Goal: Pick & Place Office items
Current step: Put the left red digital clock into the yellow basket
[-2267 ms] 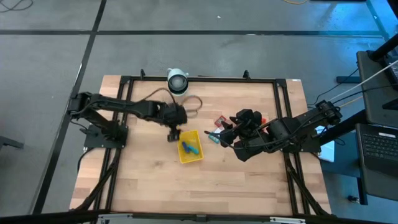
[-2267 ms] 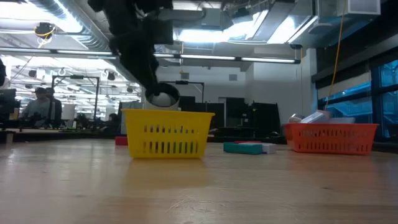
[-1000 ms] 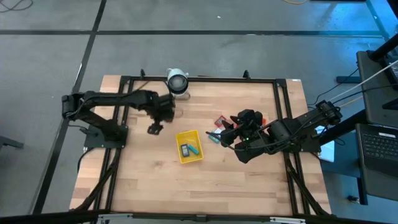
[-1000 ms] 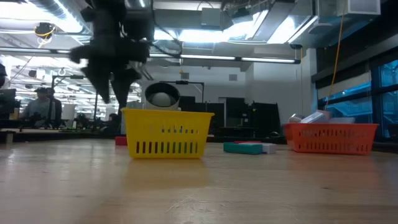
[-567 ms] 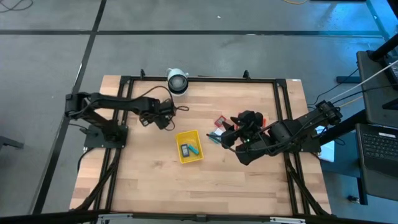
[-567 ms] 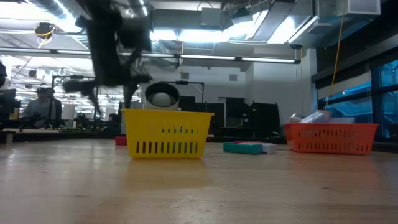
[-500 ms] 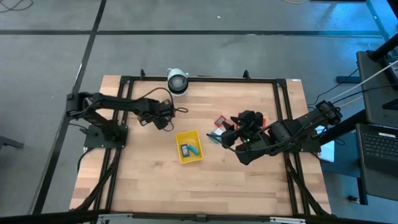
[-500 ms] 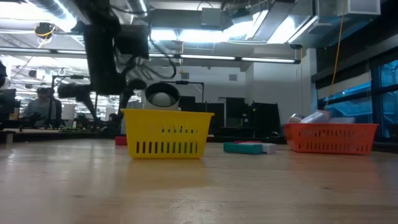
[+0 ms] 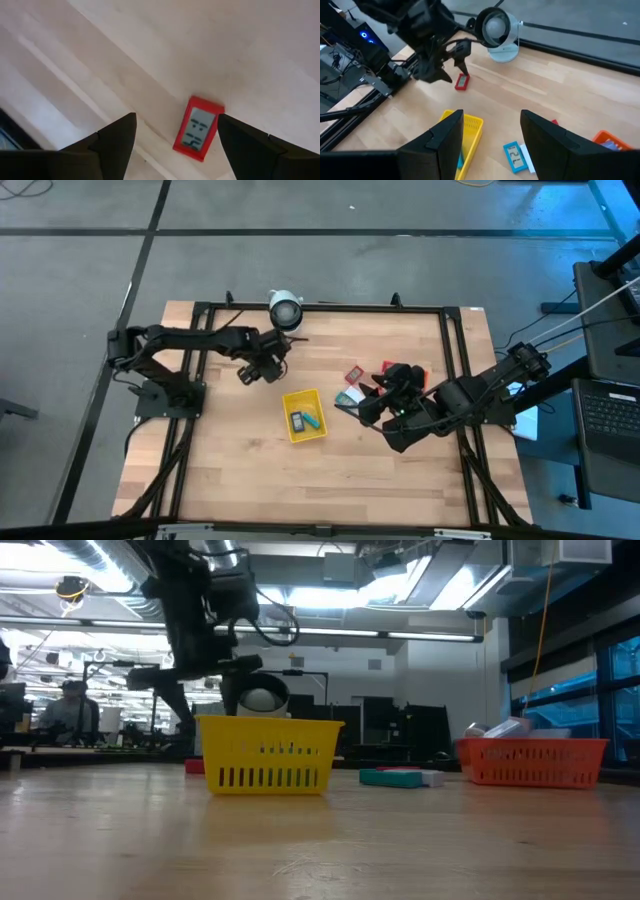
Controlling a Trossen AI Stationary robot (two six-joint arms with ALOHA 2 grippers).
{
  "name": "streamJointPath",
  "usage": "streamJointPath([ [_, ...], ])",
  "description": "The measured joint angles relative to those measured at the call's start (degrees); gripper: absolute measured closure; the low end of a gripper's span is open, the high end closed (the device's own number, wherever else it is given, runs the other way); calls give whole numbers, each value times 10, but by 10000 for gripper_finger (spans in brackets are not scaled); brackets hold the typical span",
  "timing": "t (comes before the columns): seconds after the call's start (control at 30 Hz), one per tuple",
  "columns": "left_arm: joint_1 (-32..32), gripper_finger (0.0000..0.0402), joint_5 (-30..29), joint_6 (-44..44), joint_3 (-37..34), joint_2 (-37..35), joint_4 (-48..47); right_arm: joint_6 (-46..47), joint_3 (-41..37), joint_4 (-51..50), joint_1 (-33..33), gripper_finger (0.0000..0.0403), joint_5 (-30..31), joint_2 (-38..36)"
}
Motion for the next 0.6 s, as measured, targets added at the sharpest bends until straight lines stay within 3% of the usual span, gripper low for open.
streamJointPath([
  [0.23,45,120,16,83,0,27,-19,0,0,-2,4,201,-15,0],
  [0.47,50,120,70,99,0,30,-20,0,0,-6,9,202,-17,0],
  [0.6,56,120,66,120,0,42,-10,0,0,-11,9,202,-16,0],
])
